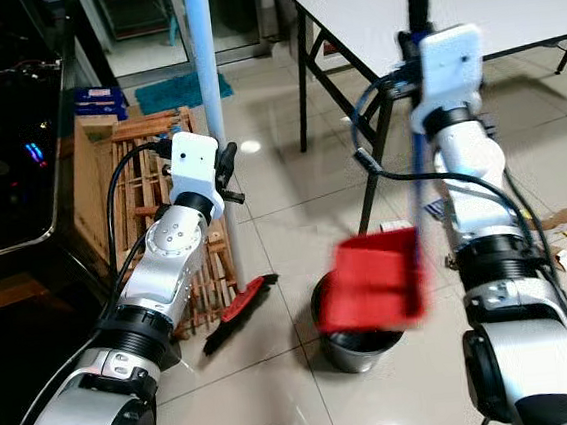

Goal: Sweep floor

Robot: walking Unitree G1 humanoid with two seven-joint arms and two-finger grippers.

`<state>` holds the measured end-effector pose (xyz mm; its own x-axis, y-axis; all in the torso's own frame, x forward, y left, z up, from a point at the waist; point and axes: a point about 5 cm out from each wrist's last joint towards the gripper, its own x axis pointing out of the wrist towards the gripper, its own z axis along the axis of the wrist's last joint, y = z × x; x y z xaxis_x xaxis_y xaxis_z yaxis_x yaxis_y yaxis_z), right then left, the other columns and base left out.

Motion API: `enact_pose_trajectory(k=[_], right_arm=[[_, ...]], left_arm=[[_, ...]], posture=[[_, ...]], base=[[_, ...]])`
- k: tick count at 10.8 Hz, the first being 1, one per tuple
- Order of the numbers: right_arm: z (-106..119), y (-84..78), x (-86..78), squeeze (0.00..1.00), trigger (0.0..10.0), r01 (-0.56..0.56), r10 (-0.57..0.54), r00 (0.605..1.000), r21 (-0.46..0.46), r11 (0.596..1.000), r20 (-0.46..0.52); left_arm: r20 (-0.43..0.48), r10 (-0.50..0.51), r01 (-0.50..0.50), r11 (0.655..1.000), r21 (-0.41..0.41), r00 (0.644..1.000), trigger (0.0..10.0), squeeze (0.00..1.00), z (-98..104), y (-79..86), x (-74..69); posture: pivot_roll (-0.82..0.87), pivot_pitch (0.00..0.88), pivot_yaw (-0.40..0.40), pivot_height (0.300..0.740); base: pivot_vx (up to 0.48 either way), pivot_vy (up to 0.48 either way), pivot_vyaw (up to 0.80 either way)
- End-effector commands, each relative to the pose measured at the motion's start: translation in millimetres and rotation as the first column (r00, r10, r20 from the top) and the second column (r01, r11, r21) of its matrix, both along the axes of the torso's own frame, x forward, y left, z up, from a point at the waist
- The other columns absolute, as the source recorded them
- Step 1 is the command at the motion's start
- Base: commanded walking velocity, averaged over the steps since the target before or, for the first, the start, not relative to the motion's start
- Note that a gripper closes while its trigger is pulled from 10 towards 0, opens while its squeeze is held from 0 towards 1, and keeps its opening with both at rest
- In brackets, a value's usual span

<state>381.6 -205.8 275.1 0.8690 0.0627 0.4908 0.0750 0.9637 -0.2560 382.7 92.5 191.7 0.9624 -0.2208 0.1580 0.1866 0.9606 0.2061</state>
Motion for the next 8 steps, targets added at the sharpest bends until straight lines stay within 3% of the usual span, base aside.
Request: enact_pose_trajectory(k=[1,8], right_arm=[[12.4,-7.0,-5.9,0.00,10.0,0.026,-0.028,0.998,0.022,0.999,0.051],[-17.1,-18.7,-9.4,0.00,10.0,0.122,-0.110,0.992,0.229,0.966,-0.067]], left_arm=[[0.050,-0.022,0.022,1.000,0.005,0.999,10.0,0.00,10.7,-4.1,-1.6],[0.048,-0.027,0.026,1.000,0.015,0.998,10.0,0.00,8.8,-2.2,-1.6]], posture=[[-0.05,0.147,0.065,0.740],[-0.05,0.138,0.072,0.740]], base=[[0.000,0.000,0.00],[0.000,0.000,0.00]])
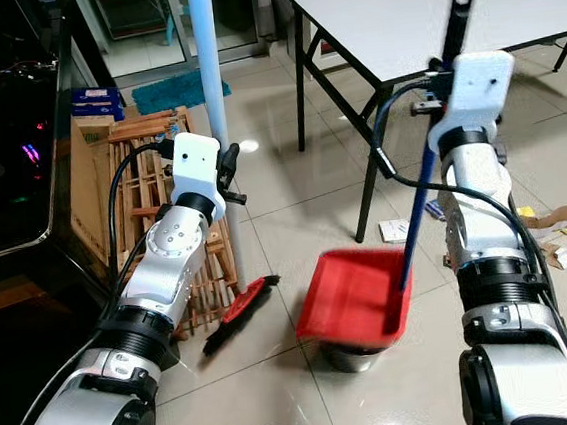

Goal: Sweep floor

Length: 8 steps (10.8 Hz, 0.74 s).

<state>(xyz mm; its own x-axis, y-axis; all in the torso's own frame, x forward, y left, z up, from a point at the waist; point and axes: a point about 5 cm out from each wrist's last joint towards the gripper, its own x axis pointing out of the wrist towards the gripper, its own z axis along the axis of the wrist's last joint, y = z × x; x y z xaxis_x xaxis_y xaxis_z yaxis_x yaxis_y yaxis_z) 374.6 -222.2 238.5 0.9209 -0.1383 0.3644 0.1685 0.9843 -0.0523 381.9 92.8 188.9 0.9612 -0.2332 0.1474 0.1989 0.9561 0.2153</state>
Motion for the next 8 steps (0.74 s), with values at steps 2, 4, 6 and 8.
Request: enact_pose_trajectory(k=[2,4,6,8], right_arm=[[19.5,-2.4,-2.5,0.00,10.0,0.010,-0.011,0.997,0.006,1.000,0.076],[19.5,-2.4,-2.5,0.00,10.0,0.010,-0.011,0.997,0.006,1.000,0.076],[19.5,-2.4,-2.5,0.00,10.0,0.010,-0.011,0.997,0.006,1.000,0.076],[19.5,-2.4,-2.5,0.00,10.0,0.010,-0.011,0.997,0.006,1.000,0.076]], left_arm=[[0.056,-0.016,0.016,1.000,0.003,0.998,10.0,0.00,11.6,-2.6,-0.8],[0.056,-0.016,0.016,1.000,0.003,0.998,10.0,0.00,11.6,-2.6,-0.8],[0.056,-0.016,0.016,1.000,0.003,0.998,10.0,0.00,11.6,-2.6,-0.8],[0.056,-0.016,0.016,1.000,0.003,0.998,10.0,0.00,11.6,-2.6,-0.8]], posture=[[-0.05,0.138,0.072,0.740],[-0.05,0.138,0.072,0.740],[-0.05,0.138,0.072,0.740],[-0.05,0.138,0.072,0.740]], base=[[0.000,0.000,0.00],[0.000,0.000,0.00],[0.000,0.000,0.00],[0.000,0.000,0.00]])
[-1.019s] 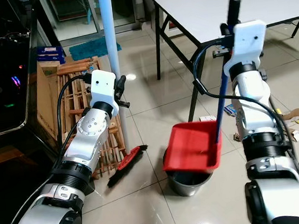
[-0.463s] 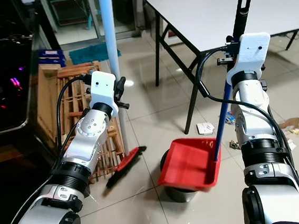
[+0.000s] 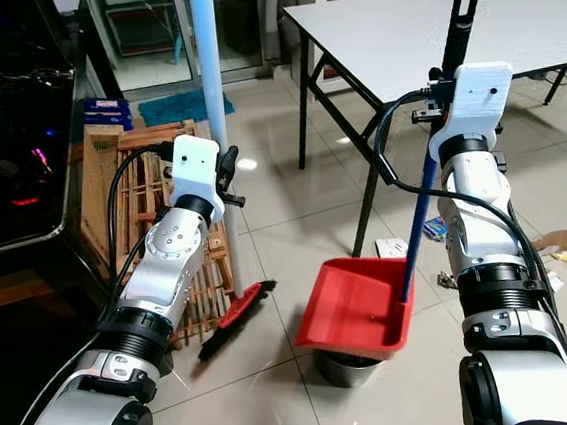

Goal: Sweep floor

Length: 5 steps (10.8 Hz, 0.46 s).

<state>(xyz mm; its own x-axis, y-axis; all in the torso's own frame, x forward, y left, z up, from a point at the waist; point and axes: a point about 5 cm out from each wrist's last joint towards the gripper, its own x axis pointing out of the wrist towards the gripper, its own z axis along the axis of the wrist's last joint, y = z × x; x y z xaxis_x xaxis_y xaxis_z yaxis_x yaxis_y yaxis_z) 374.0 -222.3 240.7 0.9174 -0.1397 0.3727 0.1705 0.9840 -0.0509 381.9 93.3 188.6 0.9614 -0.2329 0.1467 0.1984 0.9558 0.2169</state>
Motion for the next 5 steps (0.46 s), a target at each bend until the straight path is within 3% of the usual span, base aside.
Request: enact_pose_trajectory(k=[1,5], right_arm=[[17.2,-2.2,-1.9,0.00,10.0,0.009,-0.009,0.998,0.006,1.000,0.067],[17.2,-2.2,-1.9,0.00,10.0,0.009,-0.009,0.998,0.006,1.000,0.067]], left_arm=[[0.057,-0.016,0.016,1.000,0.001,0.998,10.0,0.00,11.8,-3.0,-0.8],[0.057,-0.016,0.016,1.000,0.001,0.998,10.0,0.00,11.8,-3.0,-0.8]], posture=[[-0.05,0.138,0.072,0.740],[-0.05,0.138,0.072,0.740]], base=[[0.000,0.000,0.00],[0.000,0.000,0.00]])
